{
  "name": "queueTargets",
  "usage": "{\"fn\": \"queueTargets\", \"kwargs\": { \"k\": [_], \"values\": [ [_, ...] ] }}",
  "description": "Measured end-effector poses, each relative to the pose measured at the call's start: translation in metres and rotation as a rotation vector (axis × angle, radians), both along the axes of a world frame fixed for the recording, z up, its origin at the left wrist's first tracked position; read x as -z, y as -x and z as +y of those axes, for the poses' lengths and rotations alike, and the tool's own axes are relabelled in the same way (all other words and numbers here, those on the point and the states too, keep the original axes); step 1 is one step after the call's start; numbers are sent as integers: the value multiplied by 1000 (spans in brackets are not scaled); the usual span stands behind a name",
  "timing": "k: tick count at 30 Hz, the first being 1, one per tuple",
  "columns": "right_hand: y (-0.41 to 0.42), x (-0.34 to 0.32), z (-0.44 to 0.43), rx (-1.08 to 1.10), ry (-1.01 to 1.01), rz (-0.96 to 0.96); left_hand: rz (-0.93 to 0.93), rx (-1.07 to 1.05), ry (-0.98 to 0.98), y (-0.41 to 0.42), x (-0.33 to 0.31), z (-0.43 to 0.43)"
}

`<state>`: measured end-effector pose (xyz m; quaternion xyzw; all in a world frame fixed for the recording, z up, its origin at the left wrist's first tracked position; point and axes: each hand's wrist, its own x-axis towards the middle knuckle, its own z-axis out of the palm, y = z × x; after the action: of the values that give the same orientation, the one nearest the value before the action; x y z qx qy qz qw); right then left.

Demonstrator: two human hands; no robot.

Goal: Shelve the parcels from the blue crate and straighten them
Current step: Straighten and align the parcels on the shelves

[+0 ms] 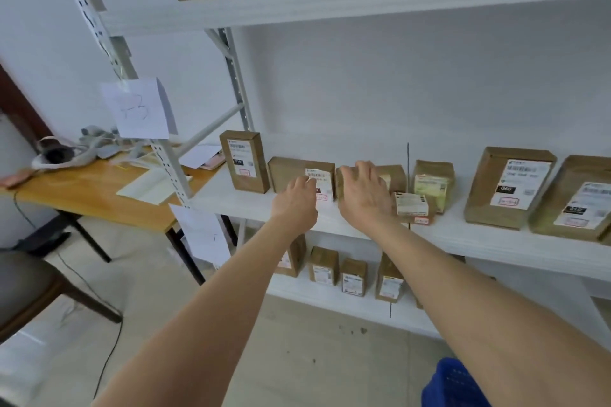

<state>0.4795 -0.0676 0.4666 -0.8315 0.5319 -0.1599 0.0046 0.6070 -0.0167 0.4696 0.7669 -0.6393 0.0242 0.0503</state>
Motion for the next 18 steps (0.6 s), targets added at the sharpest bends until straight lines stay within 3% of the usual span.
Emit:
{"fn": "queueTargets", "kwargs": {
  "k": [11, 18],
  "values": [
    [-145, 39, -122, -56, -156, 84, -81, -36, -8, -143, 7, -123],
    [-194, 65, -168, 6, -235, 170, -183, -50, -22, -220, -7, -184]
  ]
}}
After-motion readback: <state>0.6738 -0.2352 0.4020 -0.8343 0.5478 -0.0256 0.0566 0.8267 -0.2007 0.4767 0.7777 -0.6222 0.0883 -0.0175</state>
